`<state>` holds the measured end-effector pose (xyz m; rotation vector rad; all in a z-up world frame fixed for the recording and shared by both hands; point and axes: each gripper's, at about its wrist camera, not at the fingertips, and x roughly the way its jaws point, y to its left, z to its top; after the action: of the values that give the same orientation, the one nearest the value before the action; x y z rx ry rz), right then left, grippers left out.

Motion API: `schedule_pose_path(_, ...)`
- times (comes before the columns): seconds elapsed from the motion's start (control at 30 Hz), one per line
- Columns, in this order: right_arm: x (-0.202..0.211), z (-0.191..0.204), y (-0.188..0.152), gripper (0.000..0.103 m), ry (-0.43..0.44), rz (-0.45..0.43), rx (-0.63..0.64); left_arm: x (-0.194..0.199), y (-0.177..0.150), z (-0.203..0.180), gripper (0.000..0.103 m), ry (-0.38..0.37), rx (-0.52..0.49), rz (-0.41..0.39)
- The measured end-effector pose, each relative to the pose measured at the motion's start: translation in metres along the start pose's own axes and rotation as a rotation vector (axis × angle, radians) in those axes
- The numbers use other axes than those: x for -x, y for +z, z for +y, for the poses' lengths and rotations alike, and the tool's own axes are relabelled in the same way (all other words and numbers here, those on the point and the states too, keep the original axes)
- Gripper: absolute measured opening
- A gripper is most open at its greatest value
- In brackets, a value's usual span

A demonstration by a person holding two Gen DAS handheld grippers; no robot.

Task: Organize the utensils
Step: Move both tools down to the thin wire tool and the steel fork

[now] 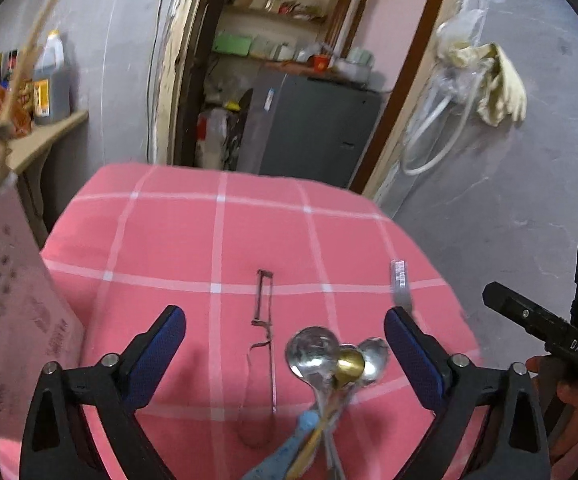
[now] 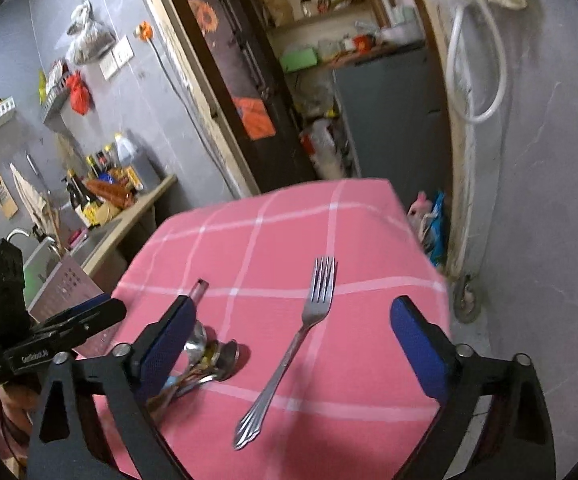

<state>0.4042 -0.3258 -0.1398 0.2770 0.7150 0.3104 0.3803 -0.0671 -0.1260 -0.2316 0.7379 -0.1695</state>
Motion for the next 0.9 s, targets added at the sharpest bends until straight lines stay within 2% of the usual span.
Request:
schedule_pose_path(0.27, -0.056, -0.006, 0.001, 0.067, 0.025, 0.078, 0.023, -0.055, 0.003, 0.009, 0.071, 0.001, 0.024, 0.085)
schedule_pose_path(0.53, -0.089, -0.012, 0.000, 0.044, 0.064, 0.142, -0.007, -0.078, 0.003, 0.015, 0.051, -0.011, 0.033, 0.166)
schedule_pose_path(0.7, -0.102, -0.011, 0.004, 0.044, 0.106, 0.183, 0.013, -0.086, 0.013, 0.009, 0.047, 0.001, -0.040, 0.242)
schedule_pose_path(0.83, -0.111, -0.008, 0.007, 0.043, 0.132, 0.216, 0.029, -0.094, 0.020, 0.002, 0.036, 0.030, -0.085, 0.296)
schedule_pose_path(0.9, -0.113, -0.008, 0.007, 0.040, 0.142, 0.228, 0.026, -0.097, 0.026, -0.002, 0.033, 0.049, -0.112, 0.330)
